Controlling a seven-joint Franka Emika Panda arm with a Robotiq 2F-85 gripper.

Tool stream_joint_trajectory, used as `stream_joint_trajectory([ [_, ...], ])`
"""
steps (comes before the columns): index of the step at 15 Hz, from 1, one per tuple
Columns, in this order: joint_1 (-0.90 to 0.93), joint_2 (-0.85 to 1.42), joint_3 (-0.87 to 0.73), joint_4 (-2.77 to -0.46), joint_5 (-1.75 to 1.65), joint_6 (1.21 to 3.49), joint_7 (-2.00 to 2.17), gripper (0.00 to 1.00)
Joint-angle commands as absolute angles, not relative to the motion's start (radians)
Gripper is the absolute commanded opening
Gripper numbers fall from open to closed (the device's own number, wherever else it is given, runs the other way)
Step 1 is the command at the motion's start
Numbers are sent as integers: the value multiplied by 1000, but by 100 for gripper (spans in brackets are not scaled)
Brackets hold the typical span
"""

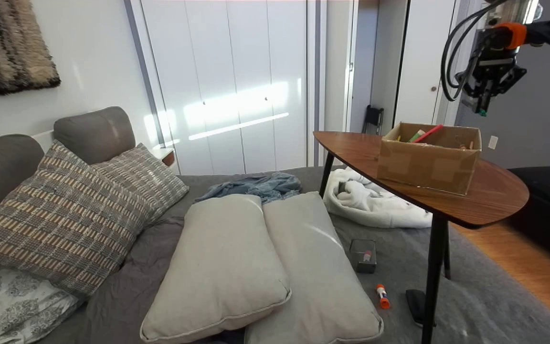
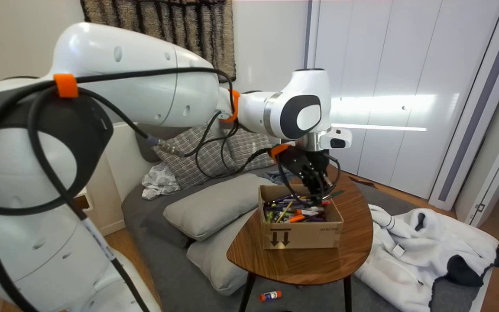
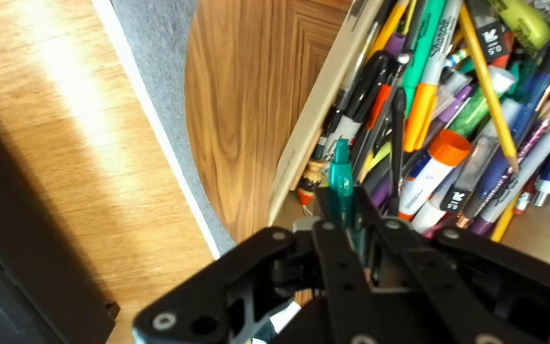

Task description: Remove the green pen from the box and put it on the chair

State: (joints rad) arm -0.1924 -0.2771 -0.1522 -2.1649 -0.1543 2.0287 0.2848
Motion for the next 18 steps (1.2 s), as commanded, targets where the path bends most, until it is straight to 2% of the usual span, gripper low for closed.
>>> stream_joint_trajectory([
  [1, -216, -315, -223, -2200, -67, 2038, 148, 2],
  [7, -232, -277, -328, -2210, 105, 1926, -65, 2],
  [18, -244, -188, -337, -2268, 183, 1904, -71, 2],
])
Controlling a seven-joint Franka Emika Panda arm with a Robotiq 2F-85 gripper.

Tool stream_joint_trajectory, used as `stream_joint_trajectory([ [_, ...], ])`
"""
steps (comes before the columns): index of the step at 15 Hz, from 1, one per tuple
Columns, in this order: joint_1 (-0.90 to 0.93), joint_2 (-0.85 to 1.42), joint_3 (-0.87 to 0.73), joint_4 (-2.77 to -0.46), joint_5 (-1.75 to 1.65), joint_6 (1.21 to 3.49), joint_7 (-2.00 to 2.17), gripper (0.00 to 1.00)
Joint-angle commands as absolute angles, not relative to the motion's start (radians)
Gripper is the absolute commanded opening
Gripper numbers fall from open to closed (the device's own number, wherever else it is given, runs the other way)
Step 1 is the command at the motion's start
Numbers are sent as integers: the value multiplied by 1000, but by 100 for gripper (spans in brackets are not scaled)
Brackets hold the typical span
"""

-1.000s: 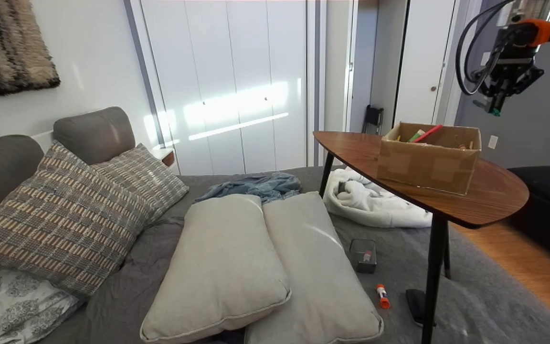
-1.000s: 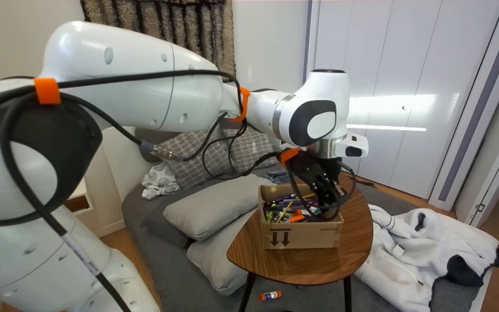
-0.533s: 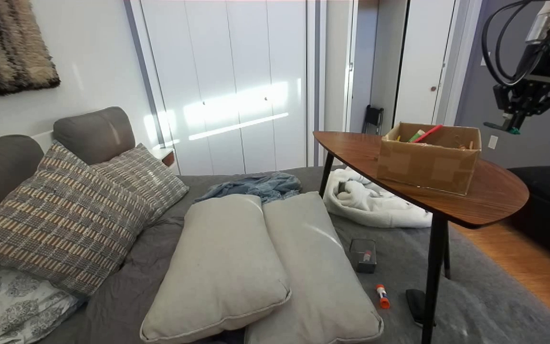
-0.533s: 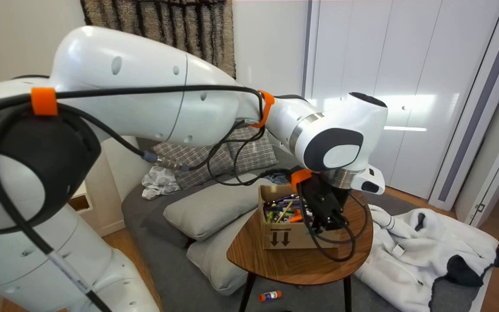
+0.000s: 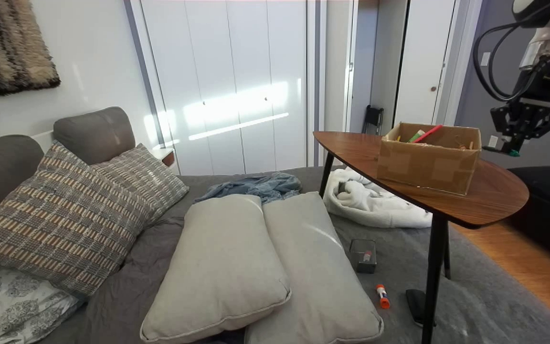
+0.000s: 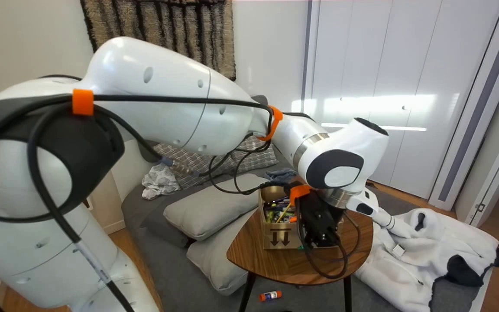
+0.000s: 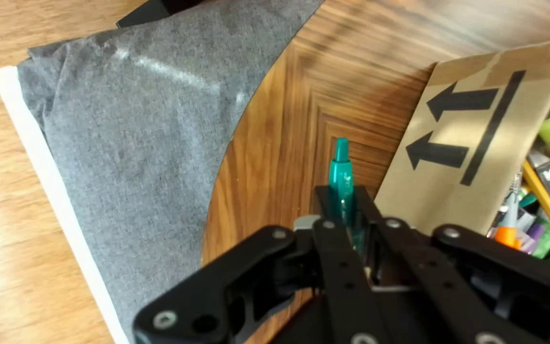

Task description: Remove the green pen from the box and put it on the chair

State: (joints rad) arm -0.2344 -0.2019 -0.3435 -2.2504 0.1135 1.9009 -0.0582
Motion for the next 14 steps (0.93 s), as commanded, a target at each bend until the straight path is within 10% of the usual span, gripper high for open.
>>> stream_joint_trajectory([
  [1, -244, -180, -335, -2271, 198, 1904, -70, 2],
  [7, -252, -141, -329, -2275, 206, 1907, -48, 3],
  [9, -252, -135, -329, -2274, 207, 1909, -45, 34],
  [14, -254, -145, -329, -2274, 205, 1913, -48, 70],
])
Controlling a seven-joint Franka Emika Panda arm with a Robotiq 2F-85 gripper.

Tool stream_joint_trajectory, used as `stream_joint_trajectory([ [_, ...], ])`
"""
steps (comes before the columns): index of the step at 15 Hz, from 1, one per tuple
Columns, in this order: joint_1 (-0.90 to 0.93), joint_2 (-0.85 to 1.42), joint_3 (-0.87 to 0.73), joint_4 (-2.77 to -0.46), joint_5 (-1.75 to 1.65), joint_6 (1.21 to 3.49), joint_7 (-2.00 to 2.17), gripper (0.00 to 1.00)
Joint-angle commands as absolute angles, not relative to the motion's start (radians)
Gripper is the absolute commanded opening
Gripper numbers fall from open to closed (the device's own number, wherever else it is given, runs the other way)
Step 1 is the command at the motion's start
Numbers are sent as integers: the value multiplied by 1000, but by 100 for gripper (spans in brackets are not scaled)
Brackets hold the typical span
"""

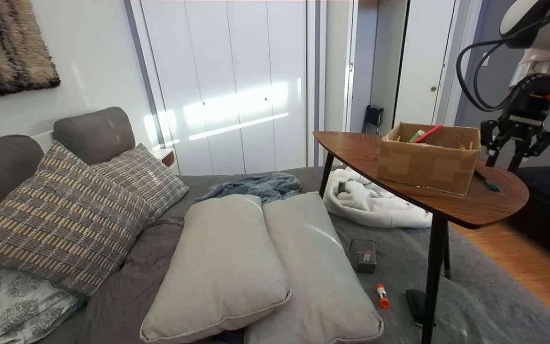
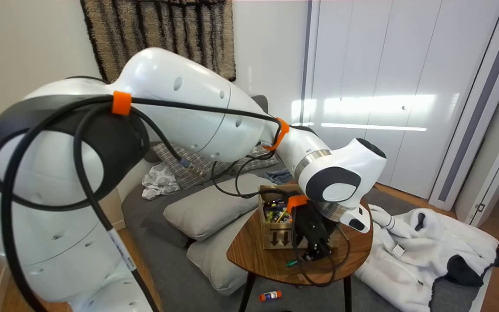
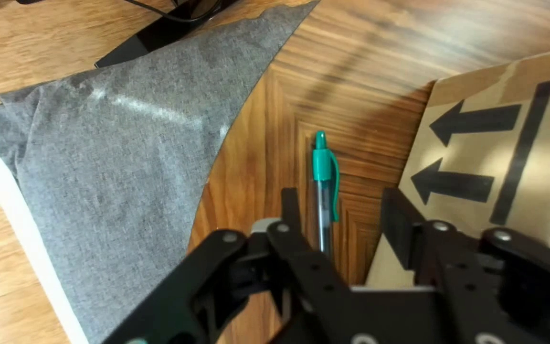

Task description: Remove the green pen from the box and put it on the chair

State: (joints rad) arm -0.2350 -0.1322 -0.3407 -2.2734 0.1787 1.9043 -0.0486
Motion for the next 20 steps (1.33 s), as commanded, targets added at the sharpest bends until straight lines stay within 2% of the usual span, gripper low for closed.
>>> stream_joint_trajectory([
  [1, -257, -157, -330, -2273, 196, 1909, -53, 77],
  [4, -267, -187, -328, -2266, 162, 1892, -50, 98],
  [5, -269, -202, -327, -2263, 146, 1887, -49, 100],
  [20, -301, -491, -229, -2119, -126, 1713, 133, 100],
])
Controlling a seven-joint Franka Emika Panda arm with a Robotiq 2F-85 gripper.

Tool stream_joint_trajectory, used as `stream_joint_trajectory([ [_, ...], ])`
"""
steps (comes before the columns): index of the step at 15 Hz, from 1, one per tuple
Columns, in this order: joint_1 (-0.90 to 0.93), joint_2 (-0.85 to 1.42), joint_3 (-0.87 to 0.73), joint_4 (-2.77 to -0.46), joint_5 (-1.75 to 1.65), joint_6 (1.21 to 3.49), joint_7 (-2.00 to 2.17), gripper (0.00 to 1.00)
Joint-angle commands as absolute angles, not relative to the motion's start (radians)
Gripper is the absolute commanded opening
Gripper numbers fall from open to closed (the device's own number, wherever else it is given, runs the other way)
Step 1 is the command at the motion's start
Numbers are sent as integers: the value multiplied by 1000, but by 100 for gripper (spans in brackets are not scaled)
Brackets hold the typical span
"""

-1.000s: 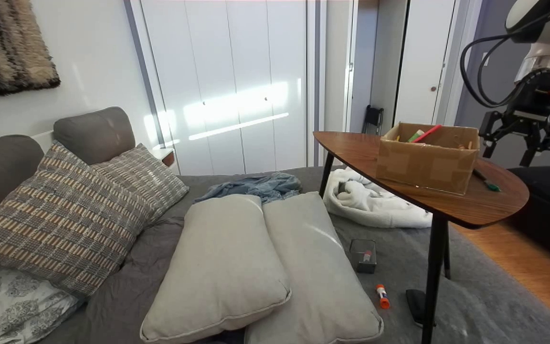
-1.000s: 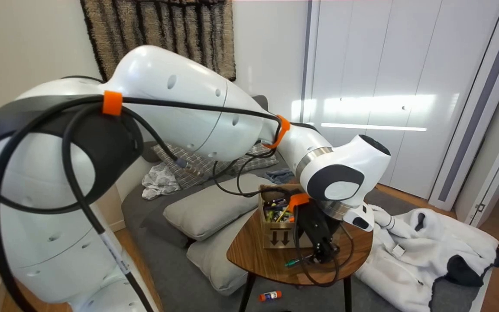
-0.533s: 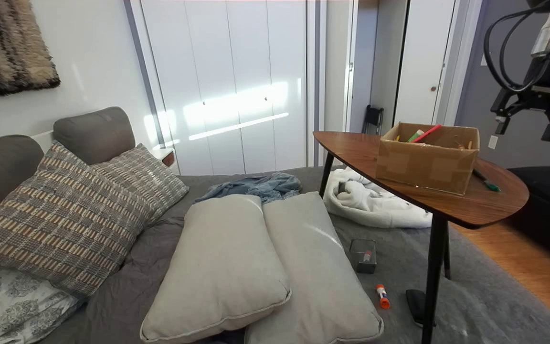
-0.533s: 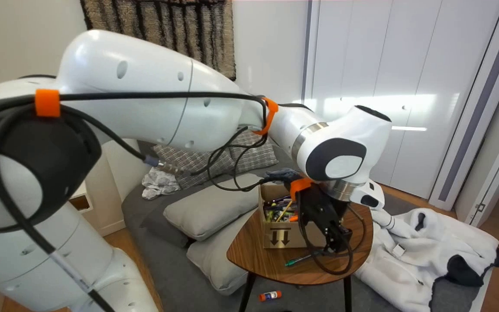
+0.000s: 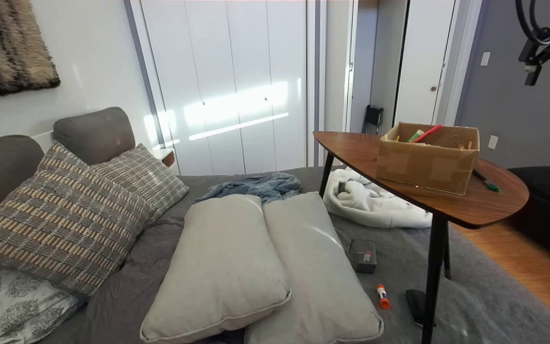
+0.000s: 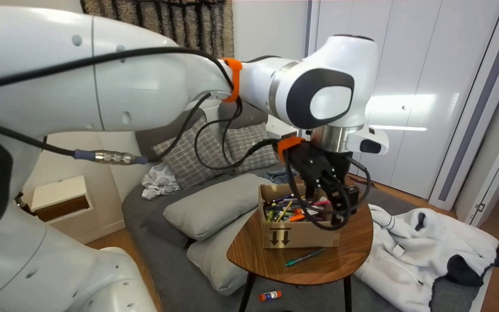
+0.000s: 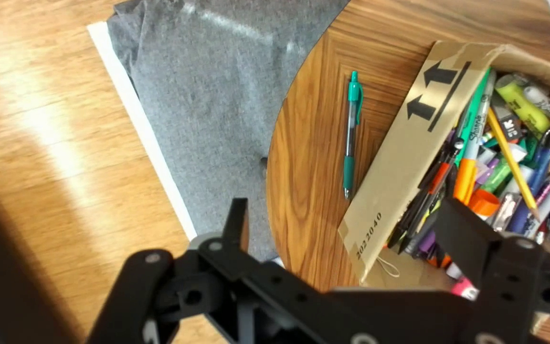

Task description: Remove the green pen from the box and put it on the chair

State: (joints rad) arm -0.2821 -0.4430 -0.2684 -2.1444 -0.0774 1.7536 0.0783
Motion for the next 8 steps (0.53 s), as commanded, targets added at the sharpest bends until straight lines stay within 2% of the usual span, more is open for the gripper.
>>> stream_joint_trajectory([
  [1, -299, -501, -224, -2111, -130, 1704, 138, 100],
  [8, -286, -508, -223, -2103, -126, 1714, 144, 100],
])
